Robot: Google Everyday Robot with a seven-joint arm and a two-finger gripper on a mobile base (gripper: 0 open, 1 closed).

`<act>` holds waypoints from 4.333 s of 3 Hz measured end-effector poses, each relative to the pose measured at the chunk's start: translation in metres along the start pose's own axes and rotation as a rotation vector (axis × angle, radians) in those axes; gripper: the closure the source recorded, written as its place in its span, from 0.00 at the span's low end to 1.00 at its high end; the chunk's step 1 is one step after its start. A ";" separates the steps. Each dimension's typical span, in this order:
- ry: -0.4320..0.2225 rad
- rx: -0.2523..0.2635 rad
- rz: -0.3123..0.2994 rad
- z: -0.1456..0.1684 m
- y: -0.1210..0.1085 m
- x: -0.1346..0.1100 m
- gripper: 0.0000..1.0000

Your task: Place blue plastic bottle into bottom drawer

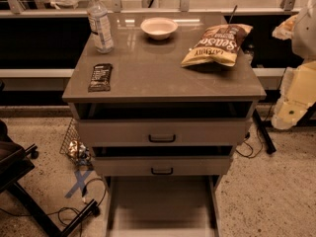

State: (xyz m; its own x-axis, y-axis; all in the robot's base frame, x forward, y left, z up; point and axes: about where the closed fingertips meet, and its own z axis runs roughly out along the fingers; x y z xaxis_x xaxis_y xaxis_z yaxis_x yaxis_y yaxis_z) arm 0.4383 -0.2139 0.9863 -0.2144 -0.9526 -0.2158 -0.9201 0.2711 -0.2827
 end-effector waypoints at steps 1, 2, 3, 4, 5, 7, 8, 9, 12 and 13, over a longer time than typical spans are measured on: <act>0.000 0.000 0.000 0.000 0.000 0.000 0.00; -0.058 0.039 0.008 0.008 -0.016 -0.018 0.00; -0.216 0.088 0.094 0.025 -0.057 -0.047 0.00; -0.472 0.090 0.181 0.050 -0.098 -0.098 0.00; -0.715 0.102 0.207 0.063 -0.132 -0.159 0.00; -0.978 0.181 0.226 0.066 -0.178 -0.226 0.00; -0.981 0.179 0.226 0.068 -0.178 -0.228 0.00; -1.030 0.192 0.239 0.082 -0.190 -0.240 0.00; -1.134 0.206 0.394 0.188 -0.328 -0.354 0.00; -1.182 0.154 0.342 0.193 -0.330 -0.402 0.00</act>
Offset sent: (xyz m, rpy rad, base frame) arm 0.0664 0.0403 -0.0018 0.1478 -0.1433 0.0016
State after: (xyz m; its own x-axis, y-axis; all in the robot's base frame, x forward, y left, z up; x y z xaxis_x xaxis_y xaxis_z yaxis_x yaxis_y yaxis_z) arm 0.8911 0.1064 0.9861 0.0648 -0.1421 -0.9877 -0.8099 0.5708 -0.1353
